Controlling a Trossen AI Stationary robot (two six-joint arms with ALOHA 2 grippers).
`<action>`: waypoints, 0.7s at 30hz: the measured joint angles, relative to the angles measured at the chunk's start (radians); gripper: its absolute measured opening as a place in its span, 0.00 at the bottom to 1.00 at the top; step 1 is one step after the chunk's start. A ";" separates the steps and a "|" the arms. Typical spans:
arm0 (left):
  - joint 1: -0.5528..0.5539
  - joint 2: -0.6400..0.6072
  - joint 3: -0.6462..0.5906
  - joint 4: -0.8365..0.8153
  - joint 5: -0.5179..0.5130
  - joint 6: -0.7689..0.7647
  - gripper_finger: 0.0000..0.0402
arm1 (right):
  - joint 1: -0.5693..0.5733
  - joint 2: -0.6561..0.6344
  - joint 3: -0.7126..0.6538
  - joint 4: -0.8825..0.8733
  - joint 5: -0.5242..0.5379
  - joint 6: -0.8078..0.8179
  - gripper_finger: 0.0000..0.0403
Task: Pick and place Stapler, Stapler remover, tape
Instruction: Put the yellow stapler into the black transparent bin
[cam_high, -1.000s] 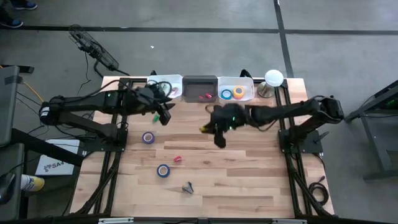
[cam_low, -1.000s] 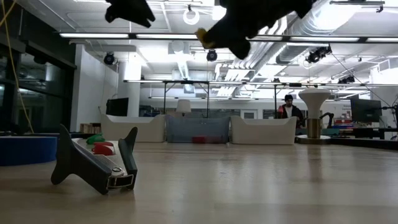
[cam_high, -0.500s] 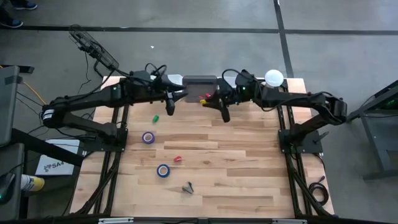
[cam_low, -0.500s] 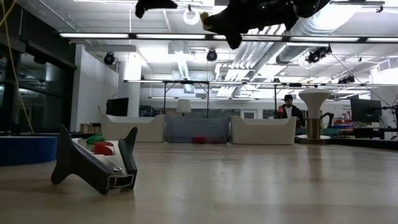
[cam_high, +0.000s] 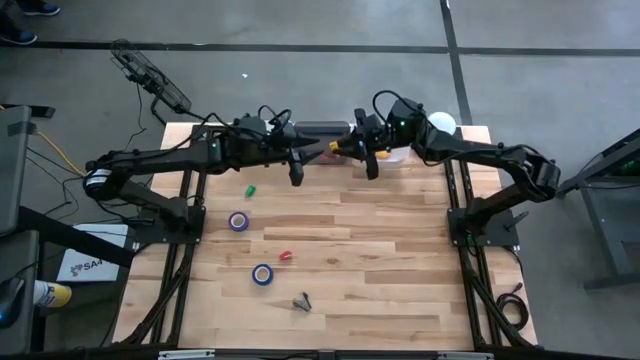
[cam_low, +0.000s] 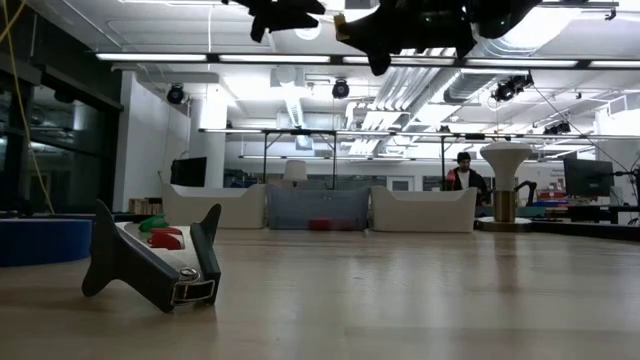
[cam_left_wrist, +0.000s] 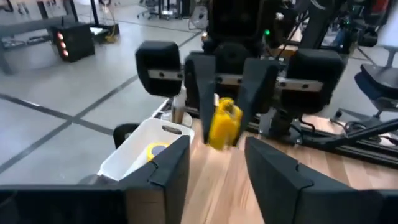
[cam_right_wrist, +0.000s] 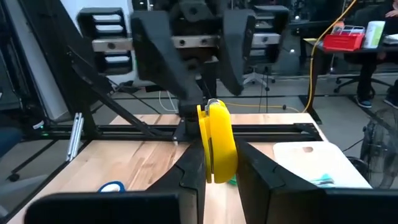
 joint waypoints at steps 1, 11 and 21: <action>0.000 0.000 0.000 0.007 0.000 0.001 0.41 | -0.008 0.000 0.000 0.000 -0.007 0.000 0.13; 0.000 0.021 0.002 0.075 -0.034 0.002 0.61 | -0.042 0.003 0.000 0.099 -0.055 0.000 0.13; 0.000 0.082 0.000 0.161 -0.042 0.012 0.61 | -0.041 0.034 -0.001 0.161 -0.066 0.045 0.13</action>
